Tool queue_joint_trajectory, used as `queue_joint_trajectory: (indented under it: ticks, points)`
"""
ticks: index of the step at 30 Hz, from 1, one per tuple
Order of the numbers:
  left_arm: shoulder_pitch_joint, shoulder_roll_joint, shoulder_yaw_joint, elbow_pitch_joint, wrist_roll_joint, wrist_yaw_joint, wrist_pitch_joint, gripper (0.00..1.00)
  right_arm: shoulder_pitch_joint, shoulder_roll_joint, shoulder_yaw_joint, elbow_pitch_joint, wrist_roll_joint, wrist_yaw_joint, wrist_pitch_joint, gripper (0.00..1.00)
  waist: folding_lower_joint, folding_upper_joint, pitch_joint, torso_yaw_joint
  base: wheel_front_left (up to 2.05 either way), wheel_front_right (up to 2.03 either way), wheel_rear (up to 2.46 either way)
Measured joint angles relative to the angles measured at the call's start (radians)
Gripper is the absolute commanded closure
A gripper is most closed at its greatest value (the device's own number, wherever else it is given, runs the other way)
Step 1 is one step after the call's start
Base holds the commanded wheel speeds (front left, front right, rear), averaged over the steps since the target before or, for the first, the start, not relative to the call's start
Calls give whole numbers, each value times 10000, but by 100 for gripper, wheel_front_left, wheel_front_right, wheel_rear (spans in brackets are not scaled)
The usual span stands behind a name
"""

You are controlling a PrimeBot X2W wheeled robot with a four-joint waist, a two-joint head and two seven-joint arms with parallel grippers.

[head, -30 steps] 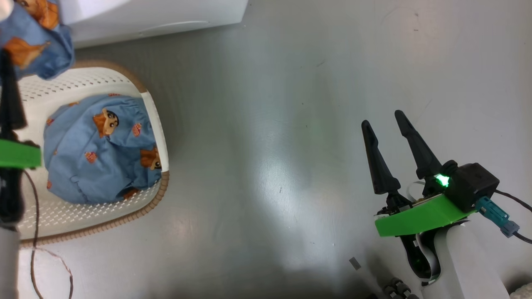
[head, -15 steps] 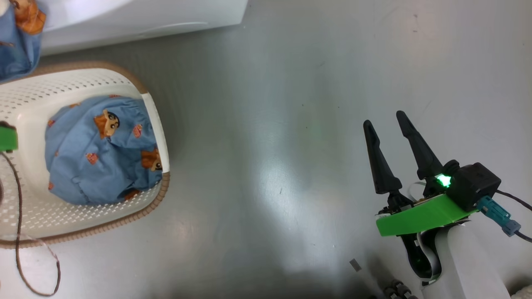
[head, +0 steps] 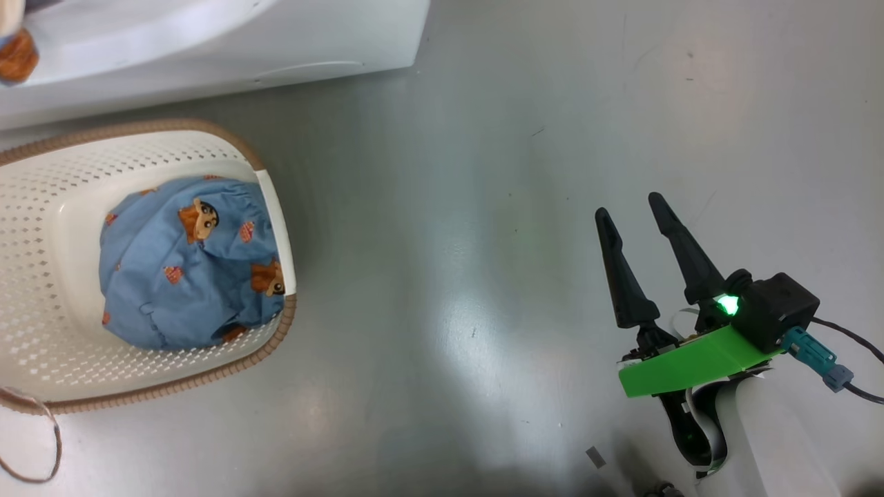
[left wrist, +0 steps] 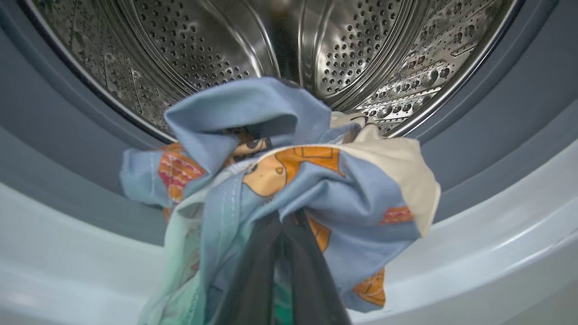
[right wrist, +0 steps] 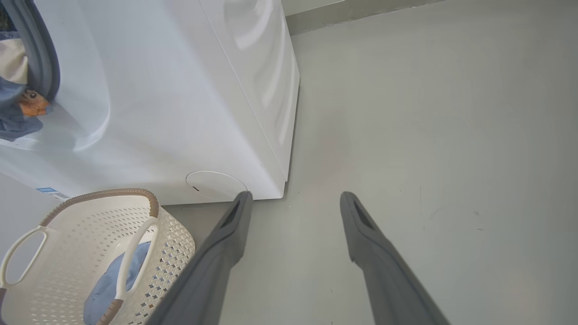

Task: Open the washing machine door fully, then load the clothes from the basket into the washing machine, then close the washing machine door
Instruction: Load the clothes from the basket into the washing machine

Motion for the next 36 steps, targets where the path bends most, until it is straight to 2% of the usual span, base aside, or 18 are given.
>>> queue_joint_trajectory:
  ticks: [5, 9, 21, 27, 36]
  points:
    - [-612, 326, -249, -23, 182, 0, 0, 100, 2, 0, 10, 35, 132, 0, 0, 0, 0, 0, -63, -93, 0, 0, 0]
    - [-1540, 518, -750, 512, 176, 0, 0, 100, 4, -2, 23, 36, 203, 0, 0, 0, 0, 0, -39, -144, 0, 0, 0]
    - [-4578, 844, -2251, 2550, -1001, 0, 293, 100, 21, 0, 111, 33, 397, 0, 0, 0, 0, 0, 169, -318, 0, 0, 0]
    - [-5412, 880, -2938, 3154, -1150, 0, 470, 100, 25, 2, 293, 33, 453, 0, 0, 0, 0, 0, 232, -436, 0, 0, 0]
    - [-6174, 1097, -3419, 3829, -1950, 0, 732, 100, 34, 2, 431, 12, 483, 0, 0, 0, -1, 0, 435, -638, 0, 0, 0]
